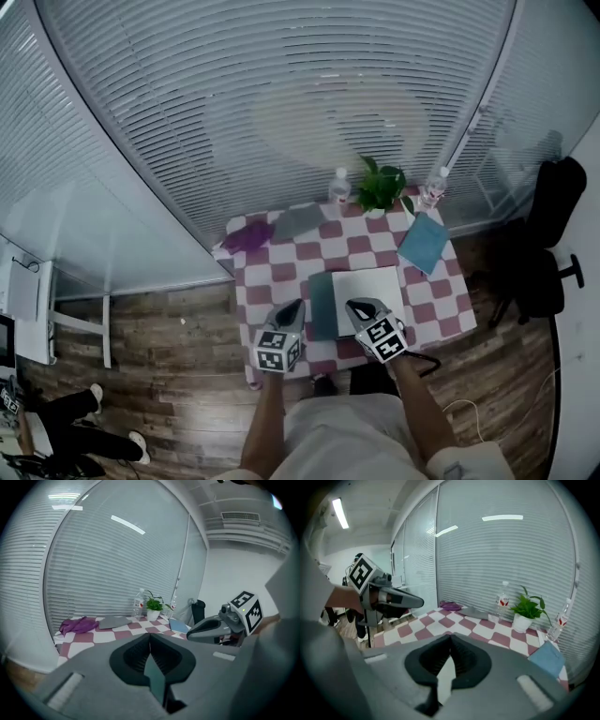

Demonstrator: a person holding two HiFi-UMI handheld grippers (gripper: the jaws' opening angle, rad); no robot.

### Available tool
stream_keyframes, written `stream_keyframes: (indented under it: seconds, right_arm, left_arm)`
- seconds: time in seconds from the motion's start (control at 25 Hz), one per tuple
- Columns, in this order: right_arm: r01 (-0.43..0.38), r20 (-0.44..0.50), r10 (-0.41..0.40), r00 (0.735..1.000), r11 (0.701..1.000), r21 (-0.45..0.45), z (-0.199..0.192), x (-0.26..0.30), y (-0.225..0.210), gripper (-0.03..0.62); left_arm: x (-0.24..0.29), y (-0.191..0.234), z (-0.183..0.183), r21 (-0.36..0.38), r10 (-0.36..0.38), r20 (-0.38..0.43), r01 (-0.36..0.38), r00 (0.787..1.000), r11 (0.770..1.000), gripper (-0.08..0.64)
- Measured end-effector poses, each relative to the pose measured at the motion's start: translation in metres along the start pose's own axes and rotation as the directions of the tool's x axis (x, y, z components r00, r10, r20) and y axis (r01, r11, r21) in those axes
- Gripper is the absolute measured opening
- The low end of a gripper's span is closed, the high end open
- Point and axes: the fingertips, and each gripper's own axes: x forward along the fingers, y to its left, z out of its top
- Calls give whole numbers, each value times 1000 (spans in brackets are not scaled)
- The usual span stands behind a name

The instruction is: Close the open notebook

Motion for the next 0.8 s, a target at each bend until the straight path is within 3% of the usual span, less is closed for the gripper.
stream_keyframes:
  seconds: [0.16,0.36,0.44,0.8]
  right_arm:
    - [-68,-141,55,989,994,-89,-35,12,22,2]
    - [-175,-261,118,958,962,-210,-70,19,50,2]
    - [-194,-285,125,950,954,-228,-78,22,55,3]
    - [-239,-319,144,937,928,-285,-96,31,79,120]
  left_arm:
    - [8,-6,-24,70,-60,-65,65,996,995,8]
    - [9,-10,-60,5,-91,-115,92,989,996,8]
    - [13,-9,-70,-6,-95,-128,95,987,995,8]
    - [22,-16,-98,-67,-104,-153,94,983,993,9]
